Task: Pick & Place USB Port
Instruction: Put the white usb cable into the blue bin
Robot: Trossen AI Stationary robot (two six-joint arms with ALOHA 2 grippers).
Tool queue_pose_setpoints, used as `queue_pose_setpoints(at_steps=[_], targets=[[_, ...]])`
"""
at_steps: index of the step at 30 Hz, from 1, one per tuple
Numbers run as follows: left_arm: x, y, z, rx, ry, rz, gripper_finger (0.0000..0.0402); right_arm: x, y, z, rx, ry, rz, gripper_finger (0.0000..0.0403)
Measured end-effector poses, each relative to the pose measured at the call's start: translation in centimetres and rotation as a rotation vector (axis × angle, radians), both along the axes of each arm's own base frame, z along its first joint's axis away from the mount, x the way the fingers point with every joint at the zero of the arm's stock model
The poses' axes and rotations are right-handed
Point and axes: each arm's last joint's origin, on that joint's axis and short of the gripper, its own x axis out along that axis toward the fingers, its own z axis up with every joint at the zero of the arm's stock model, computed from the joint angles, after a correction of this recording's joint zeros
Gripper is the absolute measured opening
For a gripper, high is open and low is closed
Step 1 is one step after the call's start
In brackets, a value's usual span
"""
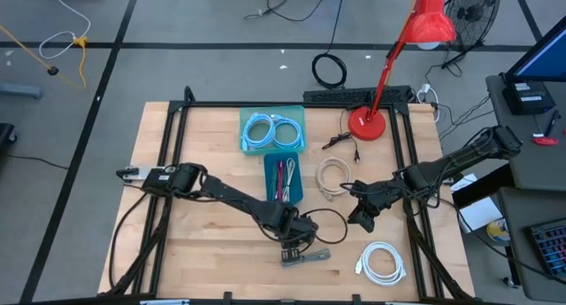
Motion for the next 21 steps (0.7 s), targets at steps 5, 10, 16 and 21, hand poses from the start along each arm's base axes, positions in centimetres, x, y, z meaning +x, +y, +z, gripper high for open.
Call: queue_pose_setpoints(at_steps=[5,10,16,21], targets=[[-0.3,-0.21,-0.77,-0.024,0.006,0.038,0.0117,0.0,0.0,0.0,0.0,0.0,0.0,0.009],[-0.52,-0.15,-1.02,-0.037,0.026,0.11,0.0107,-0.02,0.0,-0.02,0.002,0.004,0.002,0.009],[-0.25,0.14,-0.98,-0.068,0.019,0.149,0.0034,-0.02,0.0,-0.02,0.002,0.004,0.002,0.009],[0.18,0.56,-0.66,-0.147,0.018,0.253,0.0025,-0.02,0.01,-0.02,0.002,0.004,0.003,0.009]])
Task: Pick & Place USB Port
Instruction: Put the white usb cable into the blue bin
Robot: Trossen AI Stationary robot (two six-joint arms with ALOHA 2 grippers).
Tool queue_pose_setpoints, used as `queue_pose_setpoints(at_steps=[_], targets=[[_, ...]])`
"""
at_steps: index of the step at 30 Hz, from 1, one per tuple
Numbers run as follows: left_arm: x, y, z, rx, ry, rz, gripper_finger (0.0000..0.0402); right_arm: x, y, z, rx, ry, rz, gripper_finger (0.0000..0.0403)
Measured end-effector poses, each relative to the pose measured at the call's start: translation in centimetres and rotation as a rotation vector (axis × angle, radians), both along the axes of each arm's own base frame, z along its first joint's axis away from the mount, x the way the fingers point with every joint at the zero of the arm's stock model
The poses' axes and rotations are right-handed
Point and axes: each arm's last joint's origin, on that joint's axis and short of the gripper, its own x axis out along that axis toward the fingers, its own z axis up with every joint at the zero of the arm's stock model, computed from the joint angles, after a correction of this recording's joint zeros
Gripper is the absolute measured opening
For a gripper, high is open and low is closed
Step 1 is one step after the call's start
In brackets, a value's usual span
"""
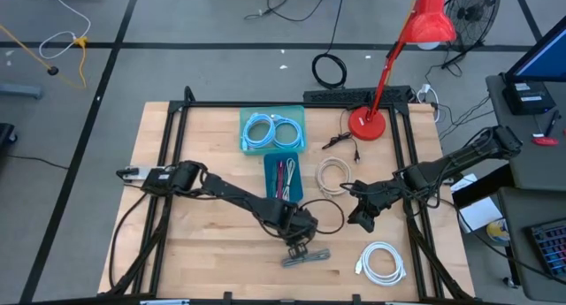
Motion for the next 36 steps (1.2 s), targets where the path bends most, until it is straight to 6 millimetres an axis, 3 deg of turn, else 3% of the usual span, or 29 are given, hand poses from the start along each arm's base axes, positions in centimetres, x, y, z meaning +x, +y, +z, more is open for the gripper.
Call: queue_pose_setpoints(at_steps=[5,11,18,22,26,36], targets=[[1.0,0.3,2.0,-0.08,-0.109,0.08,0.0046,0.0,0.0,0.0,0.0,0.0,0.0,0.009],[1.5,1.4,6.3,-0.12,-0.278,0.174,0.0024,0.0,0.0,-0.1,-0.001,0.005,0.001,0.009],[0.2,4.0,12.2,-0.047,-0.439,0.374,0.0024,0.0,0.0,0.0,0.0,0.0,0.0,0.009],[-0.9,6.2,14.2,0.003,-0.445,0.52,0.0024,0.0,0.0,0.0,0.0,0.001,0.0,0.009],[-2.0,8.5,15.0,0.011,-0.379,0.657,0.0024,0.0,0.0,0.0,0.0,0.001,0.0,0.009],[-3.6,12.7,12.6,0.06,-0.092,0.853,0.0024,0.0,0.0,0.0,0.001,-0.003,-0.001,0.009]])
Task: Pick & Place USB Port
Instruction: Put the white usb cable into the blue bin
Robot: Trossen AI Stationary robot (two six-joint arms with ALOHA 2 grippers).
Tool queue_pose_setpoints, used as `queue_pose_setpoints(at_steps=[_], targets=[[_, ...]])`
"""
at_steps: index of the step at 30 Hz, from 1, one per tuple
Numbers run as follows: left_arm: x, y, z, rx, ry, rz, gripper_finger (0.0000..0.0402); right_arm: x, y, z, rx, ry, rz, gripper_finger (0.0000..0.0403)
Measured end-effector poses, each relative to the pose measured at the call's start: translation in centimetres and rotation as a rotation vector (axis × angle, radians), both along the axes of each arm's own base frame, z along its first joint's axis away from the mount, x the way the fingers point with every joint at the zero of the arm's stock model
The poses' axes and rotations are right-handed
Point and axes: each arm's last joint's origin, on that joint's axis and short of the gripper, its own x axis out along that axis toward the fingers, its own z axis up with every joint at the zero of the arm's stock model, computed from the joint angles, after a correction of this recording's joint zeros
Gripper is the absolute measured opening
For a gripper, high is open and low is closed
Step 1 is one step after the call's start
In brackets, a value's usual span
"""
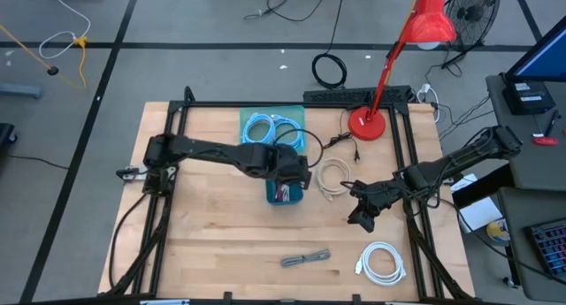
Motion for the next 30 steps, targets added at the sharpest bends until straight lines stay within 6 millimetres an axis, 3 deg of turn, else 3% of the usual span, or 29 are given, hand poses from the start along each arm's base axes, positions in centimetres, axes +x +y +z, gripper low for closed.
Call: queue_pose_setpoints(at_steps=[7,17,30], targets=[[0.1,1.6,-2.6,-0.056,0.044,0.056,0.0024,0.0,-0.1,0.0,-0.014,-0.006,-0.016,0.009],[0.0,1.3,-7.7,-0.163,0.006,0.076,0.0024,0.0,0.0,0.0,-0.014,-0.006,-0.015,0.009],[0.6,1.7,-7.6,-0.172,-0.09,0.155,0.0024,0.0,-0.1,0.0,-0.015,-0.006,-0.016,0.009]])
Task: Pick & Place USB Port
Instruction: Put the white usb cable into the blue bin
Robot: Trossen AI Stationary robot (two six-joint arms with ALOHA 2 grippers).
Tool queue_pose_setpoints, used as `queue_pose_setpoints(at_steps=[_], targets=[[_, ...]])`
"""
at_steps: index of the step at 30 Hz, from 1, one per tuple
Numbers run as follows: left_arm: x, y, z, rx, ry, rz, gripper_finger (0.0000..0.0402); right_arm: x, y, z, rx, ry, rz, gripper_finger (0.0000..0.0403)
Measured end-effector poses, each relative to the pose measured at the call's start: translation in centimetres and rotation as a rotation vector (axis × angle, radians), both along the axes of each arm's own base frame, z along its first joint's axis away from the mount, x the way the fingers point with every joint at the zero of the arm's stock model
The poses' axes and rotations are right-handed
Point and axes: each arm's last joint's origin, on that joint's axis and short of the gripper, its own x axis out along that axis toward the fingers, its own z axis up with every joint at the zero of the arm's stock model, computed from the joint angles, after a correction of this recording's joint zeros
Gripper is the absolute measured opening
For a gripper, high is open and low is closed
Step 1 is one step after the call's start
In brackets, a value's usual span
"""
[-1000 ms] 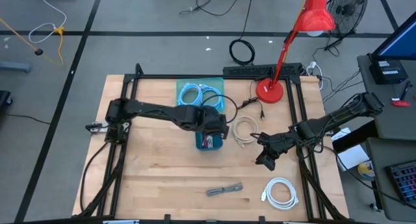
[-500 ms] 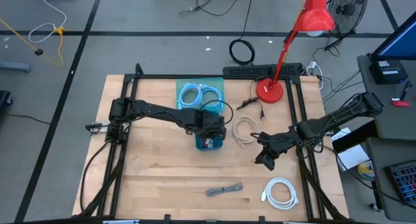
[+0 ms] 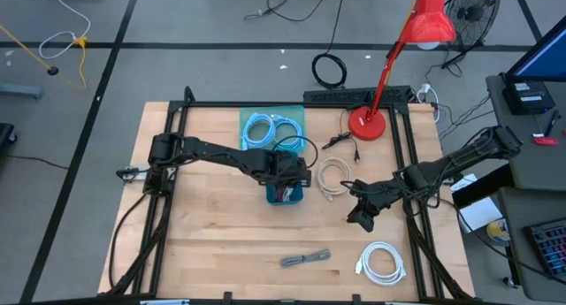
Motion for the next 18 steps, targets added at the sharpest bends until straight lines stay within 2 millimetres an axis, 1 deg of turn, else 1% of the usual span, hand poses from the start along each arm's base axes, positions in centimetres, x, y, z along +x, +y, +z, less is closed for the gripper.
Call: queue_pose_setpoints(at_steps=[7,14,18], targets=[[0.01,0.56,0.01,-0.006,-0.003,0.023,0.0024,0.0,0.0,0.0,0.0,0.0,0.0,0.009],[0.06,0.55,0.0,-0.008,-0.007,0.021,0.0024,0.0,0.0,0.0,-0.002,-0.001,0.002,0.009],[0.29,0.49,-0.69,-0.025,0.004,0.007,0.0024,0.0,0.0,0.01,-0.002,-0.002,0.002,0.009]])
